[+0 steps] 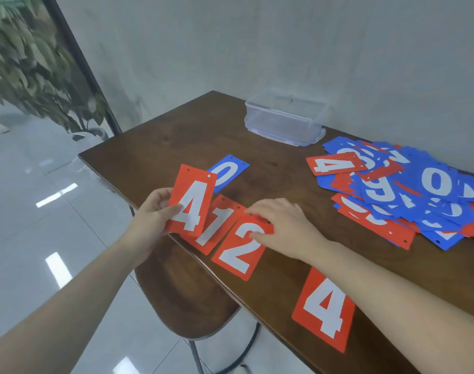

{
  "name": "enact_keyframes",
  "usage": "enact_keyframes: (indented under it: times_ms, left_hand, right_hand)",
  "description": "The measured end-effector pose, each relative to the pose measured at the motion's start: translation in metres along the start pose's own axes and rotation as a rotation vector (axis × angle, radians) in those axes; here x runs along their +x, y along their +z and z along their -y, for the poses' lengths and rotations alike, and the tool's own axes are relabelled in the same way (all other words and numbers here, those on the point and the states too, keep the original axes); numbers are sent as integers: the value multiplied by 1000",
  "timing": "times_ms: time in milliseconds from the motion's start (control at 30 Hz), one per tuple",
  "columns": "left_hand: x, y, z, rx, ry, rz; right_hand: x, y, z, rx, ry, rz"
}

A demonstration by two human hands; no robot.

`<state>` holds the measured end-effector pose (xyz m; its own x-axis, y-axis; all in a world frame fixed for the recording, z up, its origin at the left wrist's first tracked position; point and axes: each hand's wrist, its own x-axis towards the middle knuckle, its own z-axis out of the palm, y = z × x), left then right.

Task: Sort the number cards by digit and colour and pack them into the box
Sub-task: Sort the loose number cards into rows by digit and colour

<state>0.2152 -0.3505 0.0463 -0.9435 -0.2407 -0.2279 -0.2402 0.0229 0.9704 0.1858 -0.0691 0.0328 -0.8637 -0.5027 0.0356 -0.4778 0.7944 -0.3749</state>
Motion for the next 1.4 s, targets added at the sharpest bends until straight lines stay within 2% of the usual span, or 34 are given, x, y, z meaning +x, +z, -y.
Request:
enact_keyframes:
  times_ms: [100,300,367,467,533,633,700,800,933,1067,1133,1267,1400]
  left_hand:
    - [0,5,-1,9,-2,37]
    - [-6,20,-7,55,-2,164]
    - [-11,30,-10,69,-7,216]
    - [-22,51,-13,83,0,321]
    - [-32,72,-12,67,-5,402]
    - [-48,108,-9,145,23,488]
    - [-59,133,-6,183,37,543]
    - [-72,161,-1,211,78,601]
    - [-76,178,14,473,388,663]
    - [-75,182,33,975,705,845]
    - [-78,185,41,1125,830,886]
    - [-87,194,44,1162,864,927]
    - [-90,201,42,1215,861,939]
  right_hand:
    - [-10,9,-3,-67,-96,72]
    - [-20,7,-3,-10,-37,6]
    - [-27,1,-9,176,66,-126]
    - [-40,-15,-17,607,267,-289]
    - [-50,-30,-22,821,367,-322]
    - [-70,-47,-31,992,468,-254]
    - [-84,-52,-37,949,482,-201]
    - [-105,-54,-50,886,498,-224]
    - [-150,-59,-76,852,561,-276]
    - [-194,-61,-98,716,598,-254]
    - [-211,-60,-105,588,624,-210]
    - [-233,-47,-114,384,636,-153]
    - [-247,-41,-111,254,536,-247]
